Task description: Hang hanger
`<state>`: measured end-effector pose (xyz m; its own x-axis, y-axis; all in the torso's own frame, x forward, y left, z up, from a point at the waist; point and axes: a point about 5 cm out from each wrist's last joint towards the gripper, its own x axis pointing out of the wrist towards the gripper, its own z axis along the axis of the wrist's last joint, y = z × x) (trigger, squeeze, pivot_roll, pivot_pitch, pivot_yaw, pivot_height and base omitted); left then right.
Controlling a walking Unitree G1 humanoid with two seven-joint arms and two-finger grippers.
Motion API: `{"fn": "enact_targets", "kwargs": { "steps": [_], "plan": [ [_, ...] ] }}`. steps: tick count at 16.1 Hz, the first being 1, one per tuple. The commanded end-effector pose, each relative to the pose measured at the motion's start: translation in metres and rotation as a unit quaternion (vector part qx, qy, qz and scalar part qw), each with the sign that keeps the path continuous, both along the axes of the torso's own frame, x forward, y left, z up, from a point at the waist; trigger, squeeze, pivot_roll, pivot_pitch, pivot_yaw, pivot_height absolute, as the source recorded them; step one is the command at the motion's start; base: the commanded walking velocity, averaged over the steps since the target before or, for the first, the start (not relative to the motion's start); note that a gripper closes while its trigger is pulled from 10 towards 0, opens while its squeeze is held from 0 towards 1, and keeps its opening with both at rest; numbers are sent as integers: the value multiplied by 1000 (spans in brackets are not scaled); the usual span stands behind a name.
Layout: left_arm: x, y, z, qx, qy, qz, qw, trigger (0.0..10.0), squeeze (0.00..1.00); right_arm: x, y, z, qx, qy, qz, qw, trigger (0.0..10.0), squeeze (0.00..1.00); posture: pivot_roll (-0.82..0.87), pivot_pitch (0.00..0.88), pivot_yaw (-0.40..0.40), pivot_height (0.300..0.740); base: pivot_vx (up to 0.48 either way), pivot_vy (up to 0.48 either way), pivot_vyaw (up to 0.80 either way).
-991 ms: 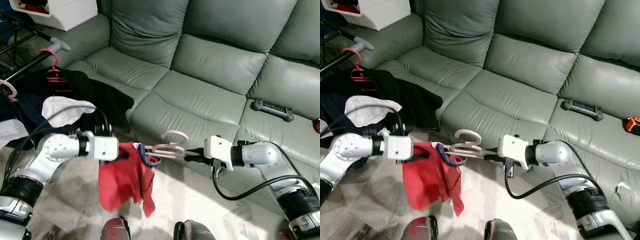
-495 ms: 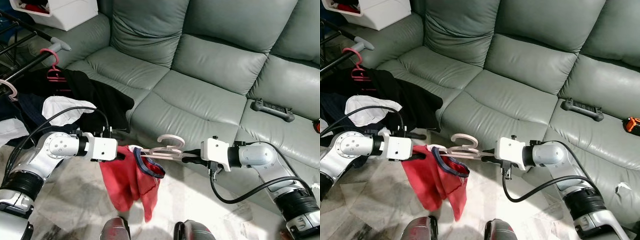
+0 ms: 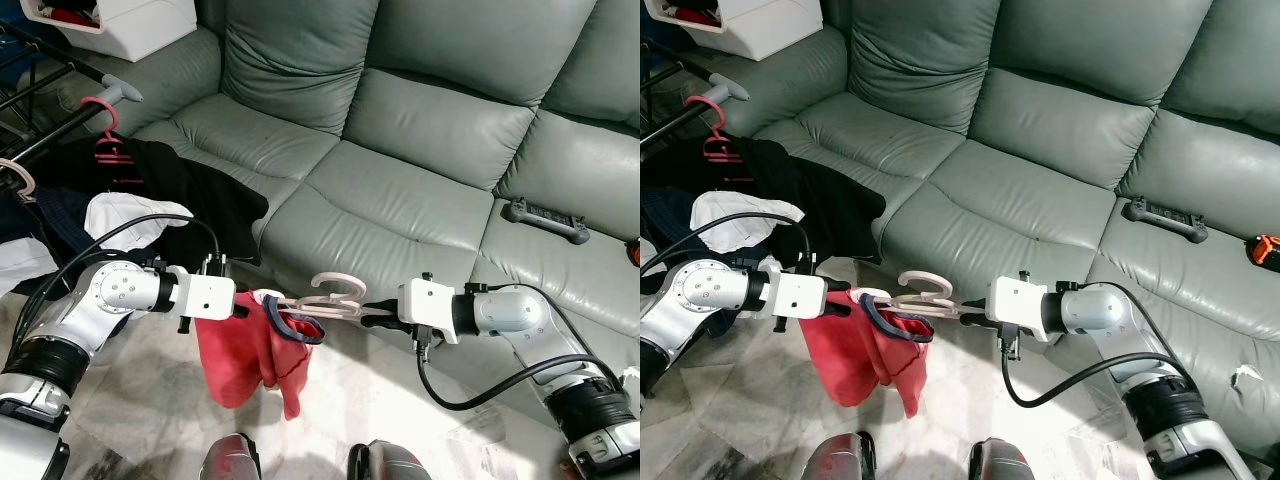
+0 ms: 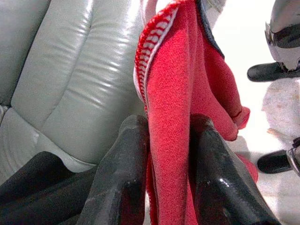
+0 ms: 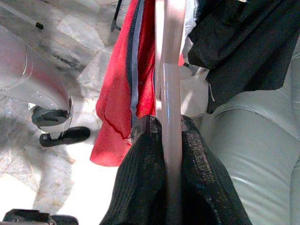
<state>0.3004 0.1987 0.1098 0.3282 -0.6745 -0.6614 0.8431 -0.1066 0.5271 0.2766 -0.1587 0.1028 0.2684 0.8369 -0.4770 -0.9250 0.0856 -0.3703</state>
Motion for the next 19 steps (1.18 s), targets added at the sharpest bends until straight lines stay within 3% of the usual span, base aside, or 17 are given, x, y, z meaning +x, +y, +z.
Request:
{"fn": "enact_targets", "kwargs": {
  "steps": [1,11,12,15,19],
  "plan": [
    [2,0,2,6,6,-3,1000,0,0,2,5,4,5,-15,14,1000,10000,0,-38,85,-14,740,0,0,0],
    [1,-6,0,2,24,-8,1000,0,0,4,10,3,3,-20,19,1000,10000,0,-41,88,-17,740,0,0,0],
    [1,-6,0,-1,25,-5,1000,0,0,4,10,3,8,-11,17,1000,10000,1000,-41,89,-20,740,0,0,0],
    [-1,-3,-4,-4,36,4,999,0,0,5,11,9,23,-1,18,1000,10000,1000,-40,92,-21,740,0,0,0],
    [-4,5,-12,-16,56,31,998,0,0,15,6,57,100,56,20,993,10000,1000,-47,95,-19,740,0,0,0]
  ]
}}
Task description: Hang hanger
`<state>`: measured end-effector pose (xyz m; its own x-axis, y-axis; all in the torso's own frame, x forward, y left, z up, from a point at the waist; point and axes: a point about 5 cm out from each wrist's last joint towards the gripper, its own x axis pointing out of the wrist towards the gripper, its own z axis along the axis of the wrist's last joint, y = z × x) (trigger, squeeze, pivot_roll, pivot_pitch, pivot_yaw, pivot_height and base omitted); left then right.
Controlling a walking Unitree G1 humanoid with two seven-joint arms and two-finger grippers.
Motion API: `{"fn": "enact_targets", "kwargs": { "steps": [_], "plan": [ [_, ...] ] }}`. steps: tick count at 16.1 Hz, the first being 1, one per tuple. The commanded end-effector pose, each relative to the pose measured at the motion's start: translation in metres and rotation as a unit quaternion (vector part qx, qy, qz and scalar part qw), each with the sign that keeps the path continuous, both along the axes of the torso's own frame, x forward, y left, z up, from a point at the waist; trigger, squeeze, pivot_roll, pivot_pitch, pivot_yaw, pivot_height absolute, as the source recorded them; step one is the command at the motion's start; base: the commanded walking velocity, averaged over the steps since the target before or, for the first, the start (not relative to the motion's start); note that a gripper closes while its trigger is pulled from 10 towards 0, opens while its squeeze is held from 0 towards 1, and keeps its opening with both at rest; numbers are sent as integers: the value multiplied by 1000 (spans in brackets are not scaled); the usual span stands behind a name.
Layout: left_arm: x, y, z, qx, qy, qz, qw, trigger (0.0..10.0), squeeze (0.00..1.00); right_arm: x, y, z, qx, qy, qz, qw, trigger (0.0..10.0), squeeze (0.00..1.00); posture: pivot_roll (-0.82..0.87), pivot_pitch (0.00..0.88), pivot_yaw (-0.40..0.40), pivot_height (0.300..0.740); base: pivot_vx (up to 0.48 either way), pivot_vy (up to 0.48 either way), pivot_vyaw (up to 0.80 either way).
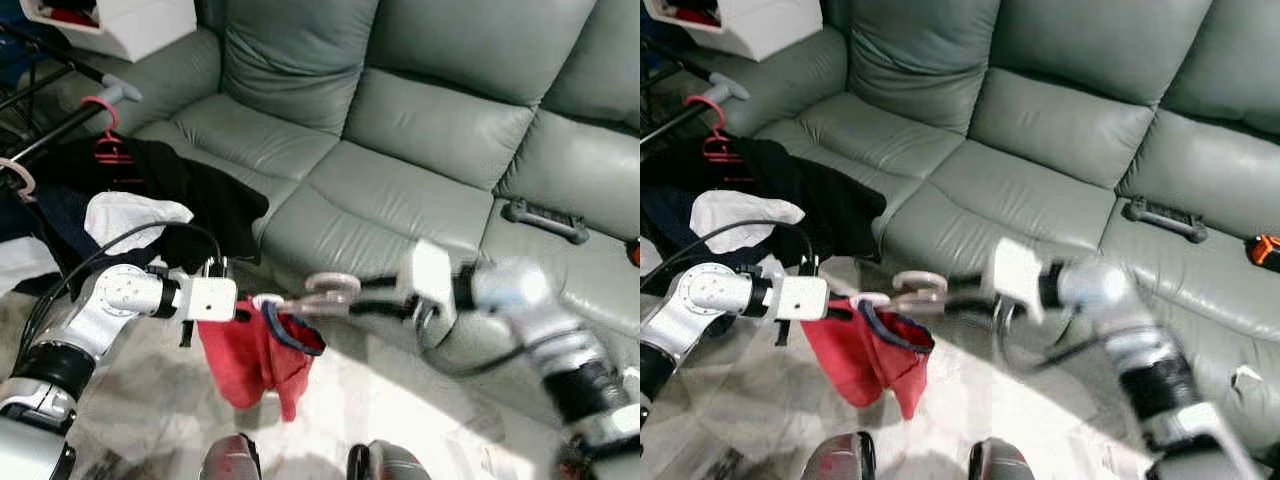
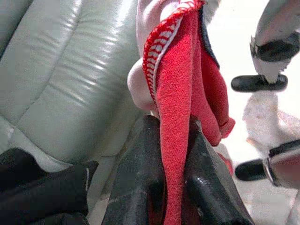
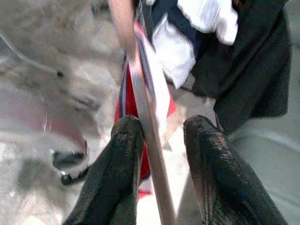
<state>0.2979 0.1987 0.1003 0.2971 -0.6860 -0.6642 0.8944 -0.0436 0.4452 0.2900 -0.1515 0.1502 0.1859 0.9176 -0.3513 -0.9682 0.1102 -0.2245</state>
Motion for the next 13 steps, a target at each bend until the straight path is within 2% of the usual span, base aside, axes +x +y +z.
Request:
{"fn": "enact_targets", "kwargs": {
  "steps": [1,2,3,4,6,7,8,9,10,11,13],
  "plan": [
    [-2,7,-5,-8,16,22,1000,0,0,1,-6,28,42,13,12,999,10000,1000,-47,95,-19,740,0,0,0],
    [-2,7,-5,-13,19,28,999,0,0,1,-7,31,48,16,12,999,10000,1000,-49,94,-17,740,0,0,0],
    [1,11,-10,-42,34,76,996,0,0,9,-11,51,92,-1,-16,996,10000,1000,-49,93,-15,740,0,0,0],
    [2,17,-15,-50,40,109,992,0,0,22,-13,68,138,-50,-69,987,10000,1000,-52,93,-14,740,0,0,0],
    [2,22,-20,-57,48,141,987,0,0,37,-19,85,175,-112,-154,966,10000,1000,-55,93,-11,740,0,0,0],
    [7,24,-20,-87,53,190,976,0,0,41,-27,89,186,-138,-200,952,10000,1000,-55,93,-11,740,0,0,0],
    [12,28,-20,-110,56,237,964,0,0,40,-35,88,195,-141,-234,942,10000,1000,-54,93,-9,740,0,0,0],
    [16,30,-19,-136,65,273,950,0,0,37,-37,83,201,-121,-235,943,10000,1000,-56,94,-6,740,0,0,0],
    [23,31,-14,-178,72,310,931,0,0,30,-36,74,196,-99,-230,948,10000,1000,-56,94,-6,740,0,0,0],
    [28,30,-9,-199,71,324,922,0,0,25,-34,68,196,-82,-226,951,10000,1000,-56,94,-6,740,0,0,0],
    [37,21,17,-253,63,294,920,0,0,14,-24,47,190,-34,-203,960,10000,1000,-56,94,-6,740,0,0,0]
  ]
}}
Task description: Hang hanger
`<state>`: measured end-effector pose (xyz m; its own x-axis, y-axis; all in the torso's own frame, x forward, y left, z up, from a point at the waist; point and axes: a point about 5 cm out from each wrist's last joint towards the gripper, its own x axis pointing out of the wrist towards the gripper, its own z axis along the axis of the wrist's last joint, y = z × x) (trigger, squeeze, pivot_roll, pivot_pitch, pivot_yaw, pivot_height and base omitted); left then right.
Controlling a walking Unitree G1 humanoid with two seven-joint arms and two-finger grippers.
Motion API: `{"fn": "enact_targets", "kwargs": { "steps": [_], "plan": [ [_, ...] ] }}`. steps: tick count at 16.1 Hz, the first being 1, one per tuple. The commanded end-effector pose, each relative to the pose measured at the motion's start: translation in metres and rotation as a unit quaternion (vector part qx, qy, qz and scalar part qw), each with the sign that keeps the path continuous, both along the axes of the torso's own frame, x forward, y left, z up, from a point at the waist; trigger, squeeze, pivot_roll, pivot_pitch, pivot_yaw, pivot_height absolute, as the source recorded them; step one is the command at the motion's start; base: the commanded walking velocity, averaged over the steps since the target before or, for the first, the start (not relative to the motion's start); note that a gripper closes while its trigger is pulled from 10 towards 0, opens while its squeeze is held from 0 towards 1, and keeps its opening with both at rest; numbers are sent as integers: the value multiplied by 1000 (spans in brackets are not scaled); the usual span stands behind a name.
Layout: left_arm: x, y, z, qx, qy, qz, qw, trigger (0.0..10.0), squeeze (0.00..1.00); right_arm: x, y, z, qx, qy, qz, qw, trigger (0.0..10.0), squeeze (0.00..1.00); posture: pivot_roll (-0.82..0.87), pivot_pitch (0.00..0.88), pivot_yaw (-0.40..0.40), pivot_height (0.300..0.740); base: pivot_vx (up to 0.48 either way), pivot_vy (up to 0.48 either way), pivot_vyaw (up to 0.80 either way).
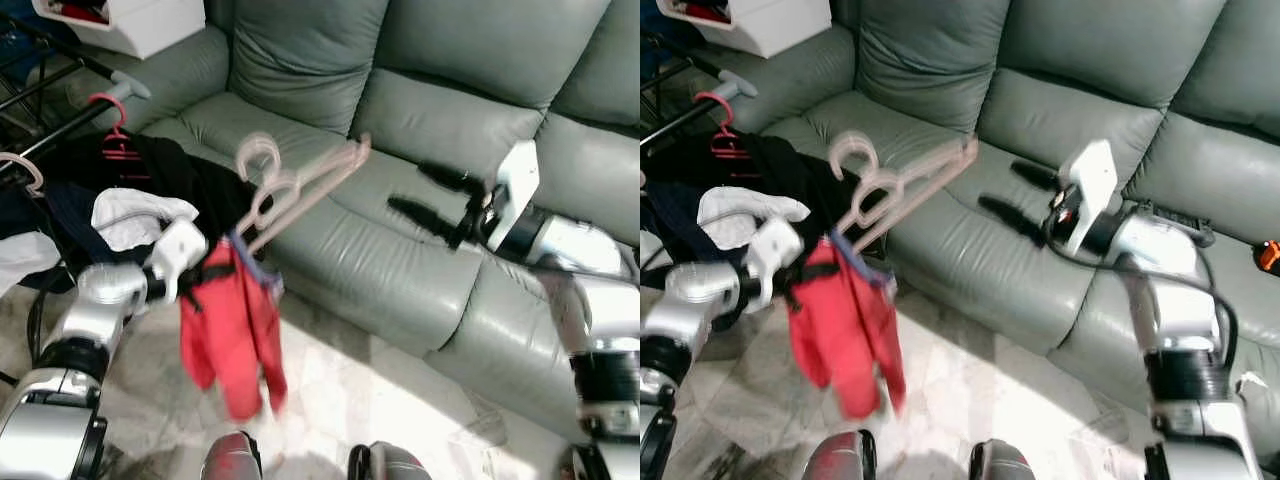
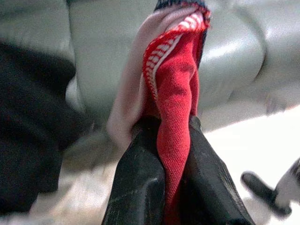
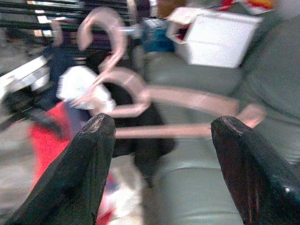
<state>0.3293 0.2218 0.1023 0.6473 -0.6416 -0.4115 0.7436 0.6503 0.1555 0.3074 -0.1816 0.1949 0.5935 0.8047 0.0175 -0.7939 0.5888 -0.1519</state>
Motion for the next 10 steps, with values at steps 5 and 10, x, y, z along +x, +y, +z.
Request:
{"fn": "enact_targets", "kwargs": {
  "steps": [5,10],
  "plan": [
    [-10,-18,56,-20,-60,-163,985,0,0,-2,15,-24,10,46,14,999,10000,1000,-24,92,0,740,0,0,0],
    [-18,-37,91,13,-102,-253,962,0,0,-2,26,-49,22,96,22,995,10000,1000,-10,93,10,740,0,0,0]
  ]
}}
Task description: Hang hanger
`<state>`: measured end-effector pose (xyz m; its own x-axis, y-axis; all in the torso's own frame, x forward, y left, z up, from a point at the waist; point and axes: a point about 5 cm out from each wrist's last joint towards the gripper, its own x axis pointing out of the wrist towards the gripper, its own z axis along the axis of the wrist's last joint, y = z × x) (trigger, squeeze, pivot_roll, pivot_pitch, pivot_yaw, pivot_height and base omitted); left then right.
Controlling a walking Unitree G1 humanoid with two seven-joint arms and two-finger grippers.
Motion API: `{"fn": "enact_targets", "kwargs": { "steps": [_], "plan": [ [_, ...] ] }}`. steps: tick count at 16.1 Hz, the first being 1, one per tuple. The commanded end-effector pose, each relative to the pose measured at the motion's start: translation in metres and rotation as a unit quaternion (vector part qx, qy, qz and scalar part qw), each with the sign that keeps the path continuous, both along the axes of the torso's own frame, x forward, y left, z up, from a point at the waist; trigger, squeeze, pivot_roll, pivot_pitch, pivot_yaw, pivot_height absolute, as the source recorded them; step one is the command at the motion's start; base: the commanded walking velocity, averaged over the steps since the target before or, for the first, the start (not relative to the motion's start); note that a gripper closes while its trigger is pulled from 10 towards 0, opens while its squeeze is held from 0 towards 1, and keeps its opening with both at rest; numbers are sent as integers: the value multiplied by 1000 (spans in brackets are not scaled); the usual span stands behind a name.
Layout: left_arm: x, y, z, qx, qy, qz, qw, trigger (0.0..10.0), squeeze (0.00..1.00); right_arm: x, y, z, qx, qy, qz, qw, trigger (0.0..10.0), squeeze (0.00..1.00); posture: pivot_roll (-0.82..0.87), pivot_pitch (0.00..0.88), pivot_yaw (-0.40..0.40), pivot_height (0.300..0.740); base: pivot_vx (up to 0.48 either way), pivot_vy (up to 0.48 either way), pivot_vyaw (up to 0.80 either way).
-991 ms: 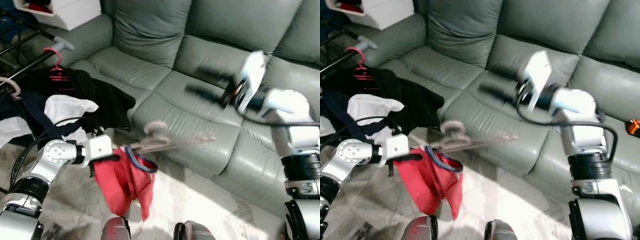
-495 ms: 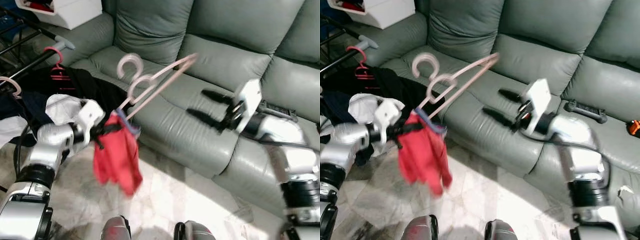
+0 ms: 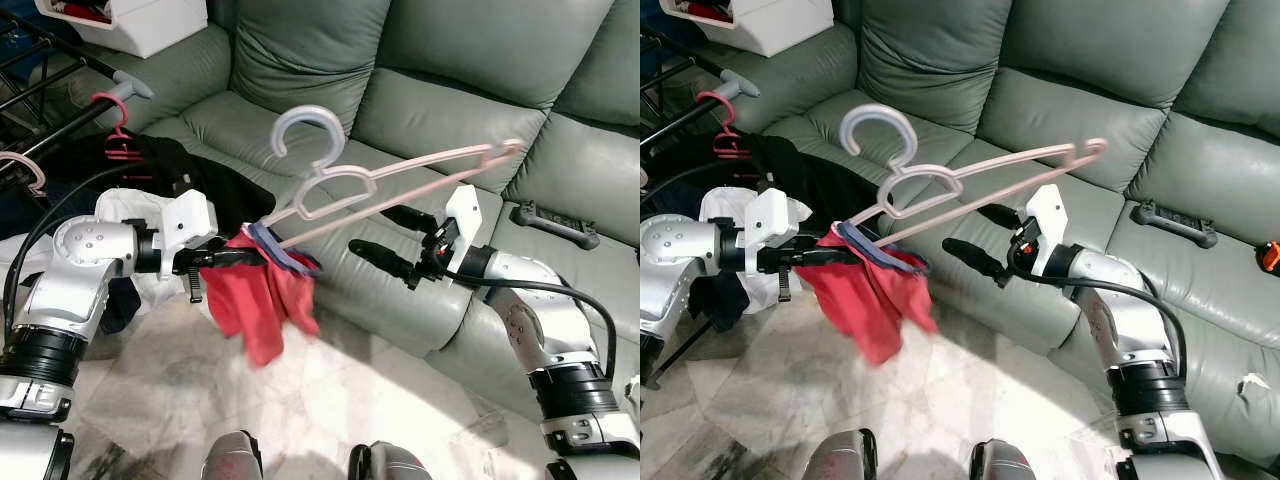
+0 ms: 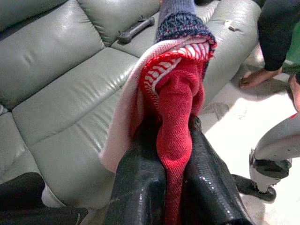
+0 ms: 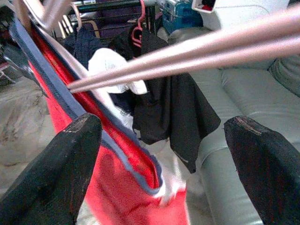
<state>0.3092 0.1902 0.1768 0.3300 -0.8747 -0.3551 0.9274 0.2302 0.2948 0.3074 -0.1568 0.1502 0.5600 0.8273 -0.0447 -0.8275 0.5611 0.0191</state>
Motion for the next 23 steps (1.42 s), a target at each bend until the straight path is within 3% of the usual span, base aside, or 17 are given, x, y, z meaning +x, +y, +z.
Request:
{"fn": "enact_targets", "kwargs": {
  "steps": [1,7,11,12,13,14,16,20,22,23],
  "plan": [
    [2,-9,21,-11,-35,-18,999,0,0,-3,2,-7,-2,13,6,1000,10000,1000,-10,93,10,740,0,0,0],
    [-9,-36,47,-57,-51,-65,995,0,0,-3,3,-18,-10,29,6,1000,10000,1000,-11,97,6,740,0,0,0],
    [-17,-50,49,-72,-52,-78,993,0,0,0,8,-18,-10,27,10,1000,10000,1000,-9,96,4,740,0,0,0],
    [-17,-53,49,-75,-53,-79,993,0,0,1,10,-18,-10,27,11,1000,10000,922,-10,95,2,740,0,0,0],
    [-18,-57,50,-81,-53,-82,992,0,0,2,13,-19,-8,28,14,999,10000,749,-12,96,2,740,0,0,0],
    [-18,-60,50,-84,-53,-85,992,0,0,3,15,-20,-7,28,15,999,10000,710,-12,96,2,740,0,0,0],
    [-21,-70,54,-92,-55,-97,990,0,0,9,25,-22,-5,31,19,999,10000,8,-11,97,2,740,0,0,0],
    [-28,-81,63,-109,-60,-114,986,0,0,26,33,-26,-27,27,-28,999,10000,0,-5,101,-5,740,0,0,0],
    [-34,-87,69,-123,-59,-127,982,0,0,37,27,-36,-54,48,-93,993,10000,0,-1,105,-10,740,0,0,0],
    [-36,-89,72,-128,-58,-129,982,0,0,41,21,-41,-45,75,-130,988,10000,0,1,107,-11,740,0,0,0]
  ]
}}
